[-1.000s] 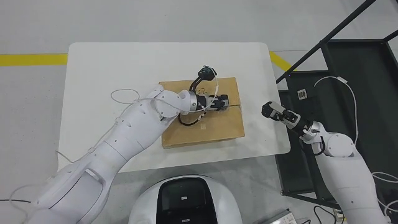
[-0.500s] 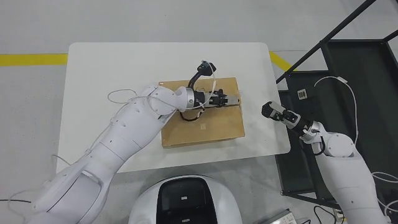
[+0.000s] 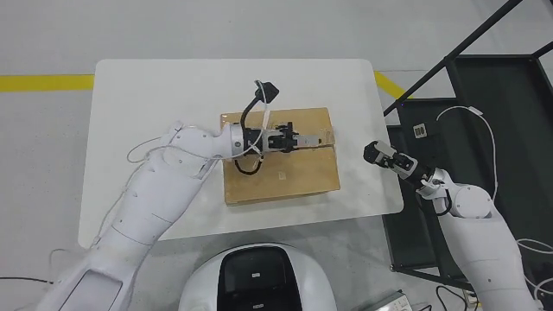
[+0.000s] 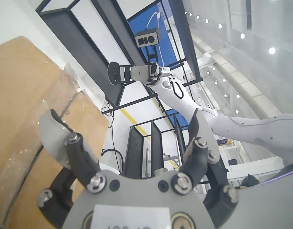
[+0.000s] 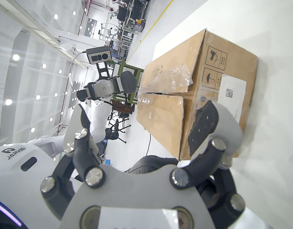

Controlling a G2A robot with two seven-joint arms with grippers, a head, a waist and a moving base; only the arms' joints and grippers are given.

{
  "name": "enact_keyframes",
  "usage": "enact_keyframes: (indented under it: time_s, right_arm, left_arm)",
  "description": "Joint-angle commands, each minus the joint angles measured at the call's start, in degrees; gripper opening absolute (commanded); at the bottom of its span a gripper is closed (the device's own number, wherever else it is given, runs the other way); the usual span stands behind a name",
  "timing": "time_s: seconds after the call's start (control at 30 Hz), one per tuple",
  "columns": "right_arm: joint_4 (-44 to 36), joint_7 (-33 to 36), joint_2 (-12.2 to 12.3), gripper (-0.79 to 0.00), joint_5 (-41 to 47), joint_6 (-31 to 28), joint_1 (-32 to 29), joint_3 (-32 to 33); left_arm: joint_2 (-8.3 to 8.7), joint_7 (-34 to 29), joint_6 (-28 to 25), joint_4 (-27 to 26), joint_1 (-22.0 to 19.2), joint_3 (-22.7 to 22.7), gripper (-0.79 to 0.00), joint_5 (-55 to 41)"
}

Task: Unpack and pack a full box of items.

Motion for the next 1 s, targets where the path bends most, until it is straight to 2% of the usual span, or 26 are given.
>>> enact_keyframes:
  time_s: [0.0,0.17,0.33,0.53,0.7,0.83,0.97]
  right_arm:
    - [0.0,0.0,0.0,0.0,0.0,0.0,0.0,0.0]
    - [0.0,0.0,0.0,0.0,0.0,0.0,0.0,0.0]
    - [-0.5,-0.3,0.0,0.0,0.1,0.4,0.0,-0.2]
    - [-6.0,3.6,0.0,0.0,1.6,7.2,2.7,-2.7]
    - [-9.4,7.6,-0.2,0.0,0.6,15.6,7.7,-8.8]
    - [-9.9,7.4,-0.9,0.0,-2.1,21.1,13.0,-15.5]
    - [-8.4,5.3,-2.1,0.0,-4.3,23.6,18.6,-22.1]
  left_arm:
    - [1.0,-0.3,0.9,-2.0,2.0,-3.6,0.0,-0.2]
    - [3.02,-1.8,3.2,-6.2,6.4,-10.9,0.0,-0.7]
    - [4.87,0.0,2.4,-10.1,12.0,-18.7,0.0,0.8]
    - [6.59,2.0,1.5,-11.3,17.3,-27.6,0.0,0.8]
    - [7.64,2.0,0.2,-10.6,19.9,-33.1,0.0,-0.6]
    - [8.25,3.7,-1.2,-10.5,22.4,-36.8,0.0,-1.8]
    - [8.33,3.9,-1.2,-10.3,22.7,-37.3,0.0,-2.3]
